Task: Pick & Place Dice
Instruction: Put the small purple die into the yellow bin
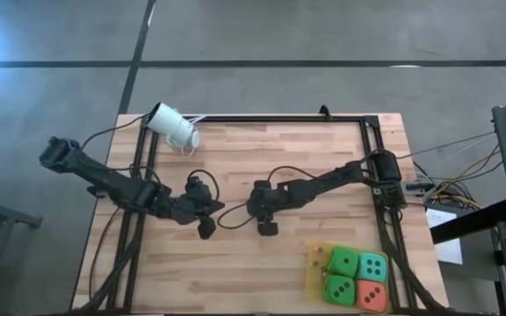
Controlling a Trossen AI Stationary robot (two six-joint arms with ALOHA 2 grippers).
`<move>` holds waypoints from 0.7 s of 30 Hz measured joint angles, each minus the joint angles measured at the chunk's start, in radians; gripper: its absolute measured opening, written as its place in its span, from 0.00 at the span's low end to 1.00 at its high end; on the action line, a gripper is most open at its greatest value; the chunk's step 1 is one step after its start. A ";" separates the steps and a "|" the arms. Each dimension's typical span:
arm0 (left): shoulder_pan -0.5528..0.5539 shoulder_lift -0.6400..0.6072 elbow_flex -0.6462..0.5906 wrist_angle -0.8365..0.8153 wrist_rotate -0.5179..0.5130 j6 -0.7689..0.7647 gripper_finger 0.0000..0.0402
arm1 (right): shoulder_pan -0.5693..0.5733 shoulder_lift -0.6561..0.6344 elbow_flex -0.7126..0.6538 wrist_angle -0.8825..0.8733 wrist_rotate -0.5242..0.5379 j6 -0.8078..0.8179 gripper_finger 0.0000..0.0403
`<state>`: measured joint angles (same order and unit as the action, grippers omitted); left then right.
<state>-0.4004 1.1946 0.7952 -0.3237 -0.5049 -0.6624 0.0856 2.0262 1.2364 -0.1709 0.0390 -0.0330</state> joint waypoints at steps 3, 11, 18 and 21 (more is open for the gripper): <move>0.000 0.000 0.000 0.000 0.000 0.000 0.01 | -0.003 0.000 -0.002 -0.004 0.009 0.000 0.26; 0.000 0.000 0.000 0.000 0.000 0.000 0.01 | -0.004 -0.013 -0.002 -0.015 0.009 -0.004 0.26; 0.000 0.000 0.000 -0.004 0.000 0.000 0.01 | -0.005 -0.059 -0.003 -0.125 0.018 0.054 0.26; 0.000 0.000 0.000 -0.006 0.000 -0.001 0.01 | -0.005 -0.069 -0.003 -0.141 0.038 0.093 0.26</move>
<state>-0.4000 1.1946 0.7952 -0.3298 -0.5047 -0.6632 0.0807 1.9573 1.2331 -0.3119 0.0770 0.0604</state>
